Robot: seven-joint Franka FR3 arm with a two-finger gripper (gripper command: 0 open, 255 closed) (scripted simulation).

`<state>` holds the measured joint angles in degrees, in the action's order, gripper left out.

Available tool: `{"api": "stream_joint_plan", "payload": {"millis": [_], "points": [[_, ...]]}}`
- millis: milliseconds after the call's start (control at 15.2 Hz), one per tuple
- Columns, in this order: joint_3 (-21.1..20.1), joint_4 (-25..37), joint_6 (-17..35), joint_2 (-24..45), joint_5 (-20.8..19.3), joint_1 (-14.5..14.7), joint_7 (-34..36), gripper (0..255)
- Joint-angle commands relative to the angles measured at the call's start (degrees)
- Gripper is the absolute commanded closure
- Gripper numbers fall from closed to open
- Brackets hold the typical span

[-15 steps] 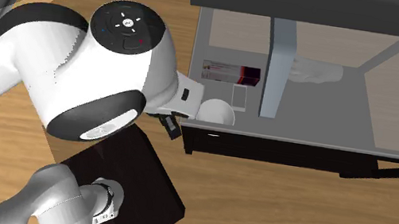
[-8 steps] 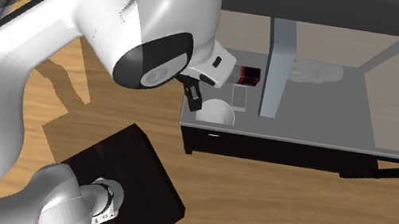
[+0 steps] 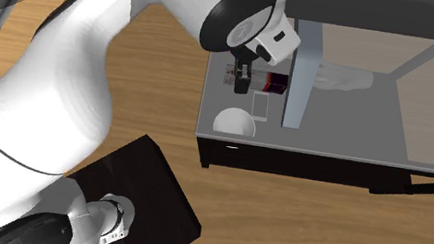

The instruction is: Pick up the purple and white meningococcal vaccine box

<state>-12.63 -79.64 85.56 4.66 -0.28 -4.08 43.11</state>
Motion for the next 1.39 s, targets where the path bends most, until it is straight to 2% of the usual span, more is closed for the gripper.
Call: {"api": "stream_joint_plan", "payload": {"millis": [0, 462, 594, 660, 1320], "points": [[0.17, 5.96, -1.6, 4.48, -1.2, 0.21, 3.4, 0], [0.4, -2.76, 4.8, 2.1, -0.65, -0.13, 3.07, 0], [0.41, -3.42, 5.31, 1.95, -0.61, -0.16, 3.05, 0], [0.4, -3.32, 5.31, 2.06, -0.64, -0.13, 3.08, 255], [0.39, -2.3, 4.44, 2.2, -0.67, -0.11, 3.09, 255]]}}
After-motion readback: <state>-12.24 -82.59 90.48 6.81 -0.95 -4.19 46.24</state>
